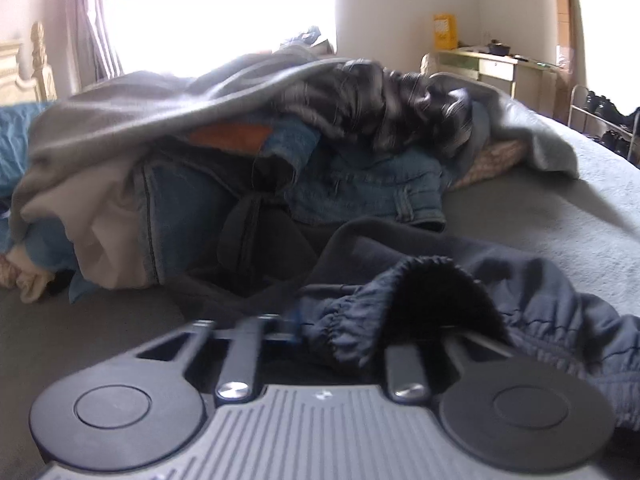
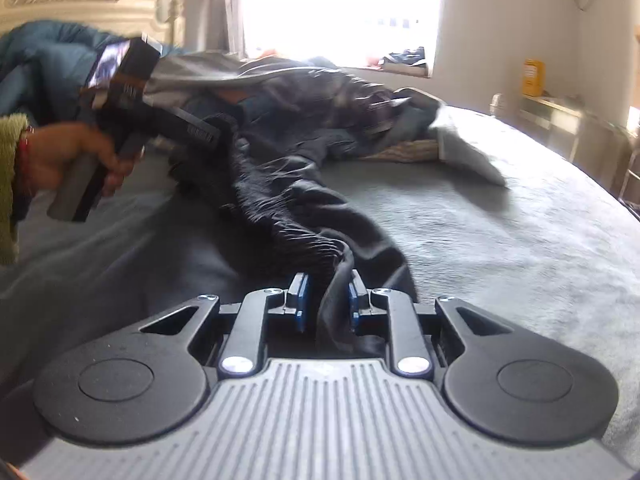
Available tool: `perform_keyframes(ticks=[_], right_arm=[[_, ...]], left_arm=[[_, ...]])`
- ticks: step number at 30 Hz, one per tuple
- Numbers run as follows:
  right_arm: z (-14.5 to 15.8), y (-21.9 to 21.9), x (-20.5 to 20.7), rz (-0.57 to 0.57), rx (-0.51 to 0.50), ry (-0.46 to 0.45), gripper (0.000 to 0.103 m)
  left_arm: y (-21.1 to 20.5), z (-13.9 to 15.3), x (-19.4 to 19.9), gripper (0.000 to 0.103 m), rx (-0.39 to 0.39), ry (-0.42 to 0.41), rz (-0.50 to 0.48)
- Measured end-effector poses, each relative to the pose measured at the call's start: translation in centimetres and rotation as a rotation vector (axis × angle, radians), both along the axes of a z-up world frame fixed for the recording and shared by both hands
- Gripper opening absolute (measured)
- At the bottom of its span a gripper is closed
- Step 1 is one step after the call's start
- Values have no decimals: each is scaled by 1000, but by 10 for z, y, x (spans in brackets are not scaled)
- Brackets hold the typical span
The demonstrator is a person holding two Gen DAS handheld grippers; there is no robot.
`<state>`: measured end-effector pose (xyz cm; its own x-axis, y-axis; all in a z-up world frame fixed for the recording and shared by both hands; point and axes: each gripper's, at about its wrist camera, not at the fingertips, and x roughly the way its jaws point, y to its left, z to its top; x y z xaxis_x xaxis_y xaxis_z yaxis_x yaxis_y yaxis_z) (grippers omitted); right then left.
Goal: Fold clothes
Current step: 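Grasp the elastic waistband of the trousers with both tools, then lift the trousers high by the waistband with both tools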
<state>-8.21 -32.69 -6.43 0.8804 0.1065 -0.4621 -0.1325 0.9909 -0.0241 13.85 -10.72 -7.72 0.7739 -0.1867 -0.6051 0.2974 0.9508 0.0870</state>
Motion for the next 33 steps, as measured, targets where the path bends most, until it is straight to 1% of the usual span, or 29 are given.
perform_keyframes(ticks=[3, 6, 7, 10, 12, 16, 18, 20, 22, 24, 25, 27, 28, 29, 31, 32, 33], right_arm=[[-2, -8, 2, -23, 24, -2, 13], [0, -13, 1, -39, 33, -13, 9], [3, -13, -2, -50, 26, -26, 5], [12, -17, -14, -82, 17, -69, 5], [21, -22, -22, -100, 25, -95, 2], [41, -31, -47, -131, 51, -164, 1], [53, -34, -60, -139, 68, -199, 1], [65, -36, -73, -131, 99, -230, 1], [76, -36, -86, -74, 165, -249, 4], [81, -31, -102, -12, 222, -269, 4], [81, -25, -107, 26, 236, -264, 6], [75, -7, -117, 81, 229, -236, 24], [70, 4, -122, 100, 214, -222, 41], [63, 15, -125, 120, 193, -207, 50], [49, 37, -129, 169, 135, -184, 53], [42, 48, -131, 194, 105, -173, 57], [36, 60, -131, 207, 41, -174, 60]], left_arm=[[11, 6, -9, 9, -69, -12, 40], [25, 25, -36, 8, -143, -57, 48], [30, 32, -45, 8, -168, -73, 50], [47, 58, -79, 8, -251, -112, 35], [61, 78, -106, 8, -317, -132, 17], [84, 116, -156, 8, -390, -203, 2], [95, 135, -175, 8, -436, -210, 1], [101, 150, -191, 8, -442, -218, 2], [101, 161, -203, 8, -412, -230, 1], [100, 168, -214, 8, -390, -232, 4], [101, 170, -219, 8, -389, -233, 5], [102, 173, -228, 8, -395, -238, 4], [102, 175, -231, 8, -400, -239, 4], [103, 177, -234, 8, -403, -240, 4], [104, 180, -238, 8, -405, -243, 4], [104, 181, -240, 8, -404, -245, 3], [104, 183, -241, 8, -402, -249, 3]])
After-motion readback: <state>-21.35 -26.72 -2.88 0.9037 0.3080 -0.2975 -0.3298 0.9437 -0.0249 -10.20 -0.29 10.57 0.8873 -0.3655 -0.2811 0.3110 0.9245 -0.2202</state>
